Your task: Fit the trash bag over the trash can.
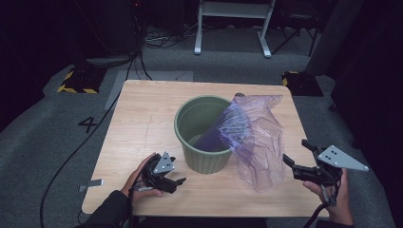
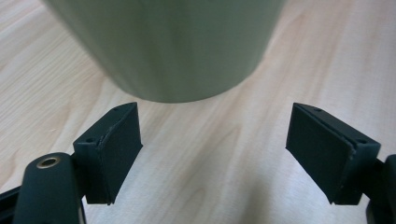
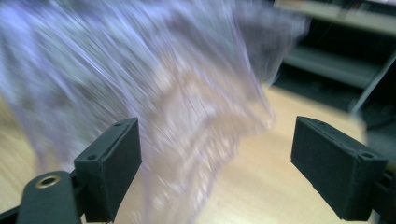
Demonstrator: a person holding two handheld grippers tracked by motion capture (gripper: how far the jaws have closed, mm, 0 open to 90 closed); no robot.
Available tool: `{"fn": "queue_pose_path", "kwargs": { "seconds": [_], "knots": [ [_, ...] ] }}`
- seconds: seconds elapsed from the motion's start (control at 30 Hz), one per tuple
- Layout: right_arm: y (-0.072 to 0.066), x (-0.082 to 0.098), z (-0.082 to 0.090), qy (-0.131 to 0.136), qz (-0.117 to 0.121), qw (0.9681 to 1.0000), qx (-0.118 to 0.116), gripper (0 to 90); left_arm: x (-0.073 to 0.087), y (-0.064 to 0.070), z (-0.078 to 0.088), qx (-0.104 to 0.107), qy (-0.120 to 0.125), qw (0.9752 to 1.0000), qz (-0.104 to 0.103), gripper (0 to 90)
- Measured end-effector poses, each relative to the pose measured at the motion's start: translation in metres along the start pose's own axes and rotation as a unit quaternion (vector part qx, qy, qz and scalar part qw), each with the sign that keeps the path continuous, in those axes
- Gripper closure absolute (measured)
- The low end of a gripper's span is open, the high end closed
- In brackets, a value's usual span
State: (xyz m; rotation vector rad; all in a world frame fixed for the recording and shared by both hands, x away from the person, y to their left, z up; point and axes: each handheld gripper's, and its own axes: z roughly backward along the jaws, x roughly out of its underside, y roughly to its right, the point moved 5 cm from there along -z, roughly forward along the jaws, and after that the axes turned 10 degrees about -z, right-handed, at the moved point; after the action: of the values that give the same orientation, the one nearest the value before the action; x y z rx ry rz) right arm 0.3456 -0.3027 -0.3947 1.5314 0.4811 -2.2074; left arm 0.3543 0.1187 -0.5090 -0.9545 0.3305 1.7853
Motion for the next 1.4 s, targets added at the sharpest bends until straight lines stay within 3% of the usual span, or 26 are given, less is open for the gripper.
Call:
{"fn": "queue_pose_path", "kwargs": {
  "seconds": [0.1, 0.17, 0.27, 0.4, 0.57, 0.63, 0.7, 0.8, 0.9, 1.0, 1.1, 1.17, 1.23, 1.4],
  "knots": [
    [0.012, 0.016, -0.016, -0.035, -0.041, 0.9981, -0.03, 15.7, 0.0, -0.001, -0.005, -0.012, 0.001, 0.9999, 0.004, 17.9],
    [0.016, 0.027, -0.027, -0.051, -0.072, 0.9948, -0.051, 15.6, -0.002, -0.002, -0.007, -0.016, 0.006, 0.9998, 0.006, 17.9],
    [0.015, 0.038, -0.042, -0.072, -0.094, 0.9891, -0.087, 15.5, -0.003, -0.005, -0.009, -0.02, 0.011, 0.9997, 0.012, 17.8],
    [0.008, 0.044, -0.054, -0.083, -0.1, 0.9851, -0.113, 15.9, -0.006, -0.008, -0.016, -0.018, 0.015, 0.9996, 0.018, 17.2],
    [-0.002, 0.043, -0.061, -0.067, -0.111, 0.9815, -0.141, 28.8, -0.011, -0.008, -0.025, -0.017, 0.017, 0.9996, 0.015, 17.2],
    [-0.004, 0.043, -0.062, -0.061, -0.104, 0.9827, -0.141, 34.0, -0.011, -0.008, -0.028, -0.015, 0.016, 0.9997, 0.013, 17.3],
    [-0.009, 0.042, -0.063, -0.058, -0.104, 0.9808, -0.155, 36.7, -0.012, -0.007, -0.03, -0.012, 0.016, 0.9997, 0.011, 17.3],
    [-0.018, 0.039, -0.064, -0.055, -0.09, 0.9807, -0.164, 25.7, -0.014, -0.008, -0.033, -0.017, 0.015, 0.9997, 0.007, 15.9],
    [-0.02, 0.036, -0.062, -0.05, -0.074, 0.9849, -0.148, 20.0, -0.015, -0.009, -0.035, -0.019, 0.016, 0.9997, 0.009, 16.2],
    [-0.013, 0.033, -0.059, -0.042, -0.078, 0.9885, -0.123, 18.8, -0.017, -0.011, -0.036, -0.02, 0.019, 0.9996, 0.01, 16.3],
    [-0.008, 0.034, -0.063, -0.041, -0.087, 0.9884, -0.117, 19.9, -0.019, -0.012, -0.039, -0.017, 0.017, 0.9997, 0.008, 16.3],
    [-0.009, 0.034, -0.067, -0.042, -0.078, 0.9895, -0.114, 30.0, -0.02, -0.011, -0.041, -0.014, 0.018, 0.9997, 0.005, 16.4],
    [-0.011, 0.032, -0.069, -0.037, -0.069, 0.9897, -0.12, 48.7, -0.022, -0.011, -0.042, -0.013, 0.016, 0.9998, 0.005, 16.4],
    [-0.017, 0.025, -0.066, -0.018, -0.043, 0.9912, -0.124, 79.1, -0.024, -0.008, -0.035, -0.005, 0.025, 0.9997, 0.003, 17.1]
  ]
}}
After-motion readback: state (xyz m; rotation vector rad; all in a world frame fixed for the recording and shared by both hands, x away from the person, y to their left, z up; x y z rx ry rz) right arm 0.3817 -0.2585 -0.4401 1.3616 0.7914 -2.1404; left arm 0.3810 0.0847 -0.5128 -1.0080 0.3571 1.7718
